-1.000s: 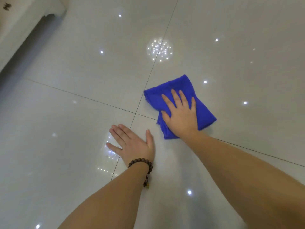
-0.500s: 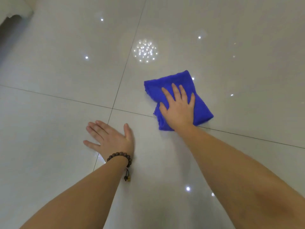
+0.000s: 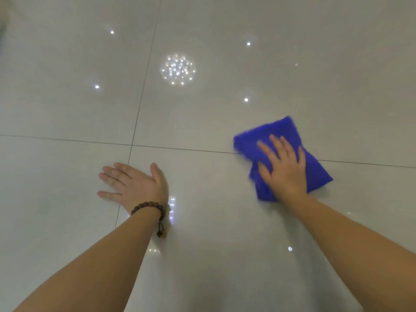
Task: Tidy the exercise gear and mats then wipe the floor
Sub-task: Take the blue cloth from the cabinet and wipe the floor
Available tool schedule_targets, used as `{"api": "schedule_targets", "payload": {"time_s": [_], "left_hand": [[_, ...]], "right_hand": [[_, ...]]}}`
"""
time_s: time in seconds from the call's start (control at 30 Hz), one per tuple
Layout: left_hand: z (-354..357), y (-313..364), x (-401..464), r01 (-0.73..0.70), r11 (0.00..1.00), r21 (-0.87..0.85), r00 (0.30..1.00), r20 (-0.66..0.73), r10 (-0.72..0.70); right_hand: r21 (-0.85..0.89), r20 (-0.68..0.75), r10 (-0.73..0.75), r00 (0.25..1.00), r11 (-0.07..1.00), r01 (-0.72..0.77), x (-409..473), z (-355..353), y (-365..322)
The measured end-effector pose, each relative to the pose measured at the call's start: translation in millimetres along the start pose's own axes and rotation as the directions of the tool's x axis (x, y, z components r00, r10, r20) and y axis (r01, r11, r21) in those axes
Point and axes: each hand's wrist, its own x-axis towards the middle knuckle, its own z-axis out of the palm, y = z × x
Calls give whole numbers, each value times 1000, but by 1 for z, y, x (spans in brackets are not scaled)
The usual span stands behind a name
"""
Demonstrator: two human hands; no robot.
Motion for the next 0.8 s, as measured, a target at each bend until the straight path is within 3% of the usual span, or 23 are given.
{"api": "schedule_targets", "payload": {"time_s": [0.07,0.1,0.13,0.17,0.2,0.23,0.27,0.3,0.33,0.37,0.4,0.43,0.47,0.5,0.53,0.57,0.6,0.63,0.67,0.73,0.8], "left_hand": [[1,-1,1,-6,1000,-3,1000,3,6],[3,0,0,-13,1000,-2,1000,0,13],[3,0,0,-14,1000,-1,1000,-6,14],[2,0,0,-12,1000,-5,1000,-11,12],[0,-1,-1,-20,1000,-10,1000,-18,20],[-2,-1,-2,-51,999,-12,998,-32,51],[-4,0,-4,-105,994,-13,993,-54,104],[-6,5,-8,-173,985,-13,982,-79,172],[-7,13,-13,-248,969,-13,964,-100,246],[-6,27,-20,-325,946,-12,940,-114,321],[-4,45,-29,-397,918,-10,912,-120,393],[-1,66,-41,-466,885,-8,879,-113,463],[3,91,-55,-538,843,-8,839,-97,535],[7,115,-72,-612,791,-16,789,-82,609],[12,139,-89,-677,735,-36,735,-67,674],[16,161,-105,-727,683,-65,686,-43,726],[21,180,-120,-761,641,-96,645,-11,764],[26,194,-132,-782,611,-122,613,29,790],[32,205,-141,-798,589,-131,585,74,808],[44,217,-150,-829,558,-45,548,138,825],[51,220,-152,-837,544,60,546,149,824]], "right_hand": [[82,-49,320,946,945,-316,19,3,-38],[97,-56,303,951,950,-297,18,3,-63],[93,-52,131,990,988,-126,10,5,-85],[75,-21,-138,990,987,140,-3,8,-96],[52,32,-366,930,930,364,-17,9,-91],[28,48,-461,886,887,460,-22,7,-66],[17,24,-408,913,913,408,-20,6,-31],[25,-18,-200,980,979,200,-19,4,7],[57,-38,116,993,992,-114,-20,-3,46],[117,-36,446,895,891,-439,-24,-12,76],[159,3,660,751,741,-652,-29,-15,89],[162,18,748,663,652,-740,-35,-17,84],[130,-19,710,704,700,-703,-43,-15,68],[89,-87,554,828,832,-547,-52,-11,47],[55,-108,310,945,951,-306,-64,-5,32],[19,-70,30,997,999,-29,-79,1,26],[-26,3,-180,984,983,180,-90,0,35],[-45,44,-276,960,960,277,-94,-2,63],[-57,41,-229,973,971,231,-97,-5,97],[-59,-28,181,983,981,-183,-100,-13,168],[13,-19,601,799,799,-601,-98,-25,215]]}}
